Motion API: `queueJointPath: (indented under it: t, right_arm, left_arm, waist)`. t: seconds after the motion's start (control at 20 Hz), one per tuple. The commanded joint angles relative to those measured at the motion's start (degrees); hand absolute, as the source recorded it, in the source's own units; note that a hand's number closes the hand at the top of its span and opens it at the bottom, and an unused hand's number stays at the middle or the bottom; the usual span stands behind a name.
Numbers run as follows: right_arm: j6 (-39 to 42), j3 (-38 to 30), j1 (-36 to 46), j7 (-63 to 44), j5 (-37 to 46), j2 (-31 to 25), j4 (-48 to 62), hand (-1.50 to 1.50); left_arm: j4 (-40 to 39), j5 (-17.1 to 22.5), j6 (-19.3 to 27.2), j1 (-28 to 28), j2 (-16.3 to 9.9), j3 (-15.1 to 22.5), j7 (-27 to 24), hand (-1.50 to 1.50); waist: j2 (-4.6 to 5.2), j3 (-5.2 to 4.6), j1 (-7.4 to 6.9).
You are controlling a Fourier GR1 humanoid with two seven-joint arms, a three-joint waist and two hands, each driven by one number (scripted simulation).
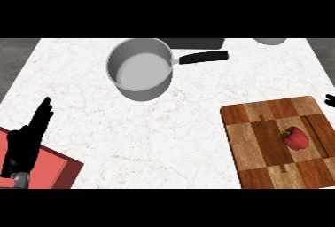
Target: Pick the bell pepper from the cutting board and place it in the pot
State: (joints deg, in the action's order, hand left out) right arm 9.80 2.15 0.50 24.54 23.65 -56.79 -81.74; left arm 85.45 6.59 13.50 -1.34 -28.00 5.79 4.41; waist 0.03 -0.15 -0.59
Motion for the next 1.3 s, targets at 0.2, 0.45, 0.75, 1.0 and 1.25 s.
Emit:
queueJointPath:
  t: [0.2, 0.45, 0.75, 1.0, 1.25]
  right_arm:
    - [11.5, 8.2, 5.9, -19.8, 6.8, 4.1, -8.7, -1.5]
    - [13.4, 9.9, 6.5, -19.0, 12.5, 8.1, -6.4, -1.5]
    - [13.5, 9.6, 5.9, -22.0, 19.4, 12.5, -6.7, -1.5]
    - [13.6, 10.2, 10.9, -20.9, 24.6, 16.0, 0.8, -1.5]
    - [18.0, 10.6, 13.4, -25.9, 27.7, 21.8, 0.1, -1.5]
  left_arm:
    - [-2.7, -1.6, 0.0, 0.7, 2.4, -0.9, -0.9, 0.0]
    - [-3.0, 0.1, -5.3, 1.2, -0.5, -5.9, -1.0, 0.0]
    - [-0.6, -2.2, -5.6, 0.2, 2.6, -5.8, 0.3, 0.0]
    - [7.0, -2.8, -6.8, -3.3, 2.2, -6.5, 5.3, 0.0]
    - [0.3, -6.5, -6.1, 0.1, 5.6, -7.2, 1.9, 0.0]
  waist:
    - [-0.01, 0.09, 0.24]
    - [0.0, 0.14, 0.3]
    - [-0.06, 0.15, 0.49]
    - [-0.04, 0.18, -0.01]
    - [0.0, 0.15, 0.25]
